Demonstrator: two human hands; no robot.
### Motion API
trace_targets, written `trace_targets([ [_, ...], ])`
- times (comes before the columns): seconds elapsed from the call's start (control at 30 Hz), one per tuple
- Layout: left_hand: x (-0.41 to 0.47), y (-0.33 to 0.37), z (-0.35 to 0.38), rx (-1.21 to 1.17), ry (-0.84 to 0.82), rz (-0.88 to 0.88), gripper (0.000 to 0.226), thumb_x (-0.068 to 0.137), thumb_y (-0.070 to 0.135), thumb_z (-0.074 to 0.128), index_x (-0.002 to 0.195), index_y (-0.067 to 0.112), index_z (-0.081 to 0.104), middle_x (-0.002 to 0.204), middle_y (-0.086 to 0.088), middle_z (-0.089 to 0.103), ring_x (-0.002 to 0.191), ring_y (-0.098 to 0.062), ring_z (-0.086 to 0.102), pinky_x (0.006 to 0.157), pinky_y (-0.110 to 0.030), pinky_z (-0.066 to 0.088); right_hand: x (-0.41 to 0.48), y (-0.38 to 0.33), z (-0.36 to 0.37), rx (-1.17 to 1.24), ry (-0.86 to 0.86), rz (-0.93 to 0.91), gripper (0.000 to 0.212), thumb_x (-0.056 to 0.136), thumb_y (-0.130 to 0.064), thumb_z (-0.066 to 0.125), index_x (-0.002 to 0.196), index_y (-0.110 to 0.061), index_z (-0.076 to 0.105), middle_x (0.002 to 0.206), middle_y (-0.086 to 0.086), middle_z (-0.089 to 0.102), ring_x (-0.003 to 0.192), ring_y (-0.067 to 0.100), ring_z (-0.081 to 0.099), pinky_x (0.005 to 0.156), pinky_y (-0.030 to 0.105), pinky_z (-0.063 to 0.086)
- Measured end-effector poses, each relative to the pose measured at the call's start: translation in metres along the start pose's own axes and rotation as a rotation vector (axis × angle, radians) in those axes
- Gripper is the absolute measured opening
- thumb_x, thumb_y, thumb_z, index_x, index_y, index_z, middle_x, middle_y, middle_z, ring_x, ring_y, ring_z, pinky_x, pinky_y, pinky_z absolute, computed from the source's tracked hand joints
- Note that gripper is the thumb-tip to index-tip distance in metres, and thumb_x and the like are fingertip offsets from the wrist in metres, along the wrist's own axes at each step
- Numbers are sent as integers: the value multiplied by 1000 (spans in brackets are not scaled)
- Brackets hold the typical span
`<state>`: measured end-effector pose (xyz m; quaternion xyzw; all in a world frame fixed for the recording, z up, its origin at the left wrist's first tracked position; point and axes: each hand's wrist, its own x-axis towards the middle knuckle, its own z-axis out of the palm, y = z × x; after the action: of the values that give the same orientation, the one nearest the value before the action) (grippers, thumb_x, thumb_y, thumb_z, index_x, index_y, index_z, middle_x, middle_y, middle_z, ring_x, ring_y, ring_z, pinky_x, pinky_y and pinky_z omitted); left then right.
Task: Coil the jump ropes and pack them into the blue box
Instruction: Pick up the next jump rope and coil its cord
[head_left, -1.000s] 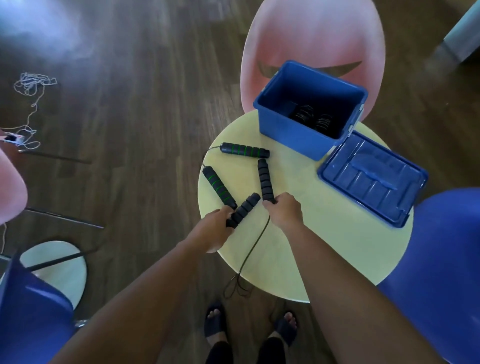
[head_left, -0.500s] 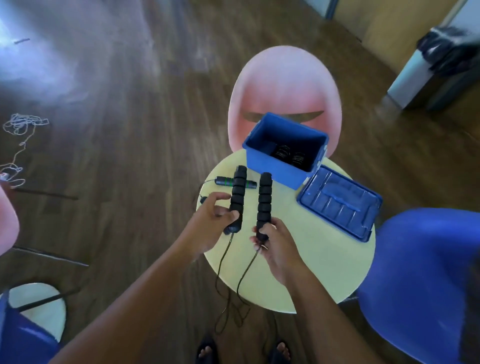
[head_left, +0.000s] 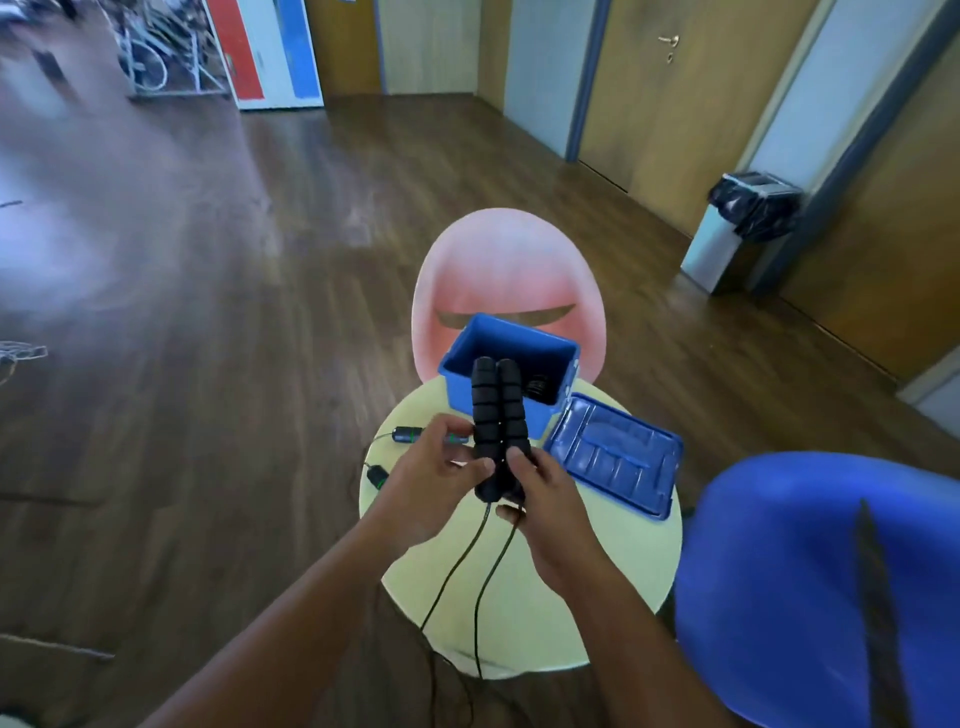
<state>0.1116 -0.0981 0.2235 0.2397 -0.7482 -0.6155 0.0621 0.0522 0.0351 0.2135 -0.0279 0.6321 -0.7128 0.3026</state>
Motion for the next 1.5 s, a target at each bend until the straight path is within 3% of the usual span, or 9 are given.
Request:
trace_targets([
  [0.1, -4, 20, 4, 67, -2, 39, 29, 92, 17, 71, 118, 25, 59, 102, 5, 70, 77, -7, 72, 41, -18, 45, -2, -8, -6, 68, -37, -21, 22, 97, -28, 59, 117, -19, 62, 108, 4, 75, 95, 19, 73, 74, 32, 55],
  [0.17, -3, 32, 6, 141, -21, 107, 28, 93, 20, 70, 117, 32, 63, 99, 5, 72, 86, -13, 73, 64, -34, 59, -3, -15, -11, 130, -54, -29, 26, 95, -26, 63, 119, -17, 61, 111, 7, 74, 98, 25, 73, 75, 33, 57],
  [0.27, 4, 48, 4, 420, -54, 254, 35, 100, 17, 57, 130, 34, 62, 113, 4, 69, 102, -13, 66, 97, -38, 50, -1, -29, -22, 199, -62, -33, 28, 93, -22, 65, 118, -11, 61, 100, 10, 74, 87, 28, 72, 68, 32, 57],
  [0.47, 38, 93, -20, 1236, 17, 936, 97, 72, 24, 73, 156, 28, 25, 156, -8, 35, 147, -35, 26, 118, -53, 31, 3, -76, -57, -21, -194, -46, 16, 90, -21, 68, 104, -12, 64, 82, 6, 71, 66, 25, 68, 58, 29, 48],
  [0.6, 56, 129, -1, 1593, -175, 1155, 110, 52, 45, 89, 147, 23, 38, 153, -8, 40, 143, -40, 35, 113, -59, 37, 8, -112, -76, -229, -323, -83, 28, 89, -21, 70, 109, -2, 64, 77, 9, 67, 59, 22, 64, 58, 32, 41],
  [0.7, 63, 151, 17, 1609, -179, 1258, 74, 58, 39, 86, 124, 17, 60, 125, -10, 67, 107, -34, 69, 106, -57, 46, 6, -136, -89, -345, -351, -87, 22, 90, -25, 69, 102, -7, 65, 76, 10, 62, 61, 19, 58, 46, 23, 41],
  [0.93, 65, 165, 50, 1392, -250, 763, 57, 85, 45, 64, 135, 30, 41, 127, 7, 59, 111, -23, 60, 86, -39, 50, 11, -165, -150, -483, -444, -115, 50, 74, -12, 82, 119, -17, 62, 87, 7, 61, 57, 14, 50, 44, 21, 35],
  [1.27, 73, 156, 87, 1172, -87, 569, 23, 82, 35, 63, 95, 26, 47, 92, 10, 60, 83, -21, 60, 65, -31, 39, 27, -196, -195, -720, -278, -245, 30, 84, -38, 75, 100, -13, 71, 75, 1, 58, 60, 15, 46, 52, 21, 37],
  [1.5, 80, 144, 101, 279, -164, 195, 20, 79, 5, 65, 68, 16, 52, 52, 6, 51, 49, -11, 45, 51, -26, 38, 58, -190, -176, -311, -186, -367, 41, 90, -33, 65, 98, 8, 60, 59, 1, 36, 48, 16, 29, 46, 31, 25],
])
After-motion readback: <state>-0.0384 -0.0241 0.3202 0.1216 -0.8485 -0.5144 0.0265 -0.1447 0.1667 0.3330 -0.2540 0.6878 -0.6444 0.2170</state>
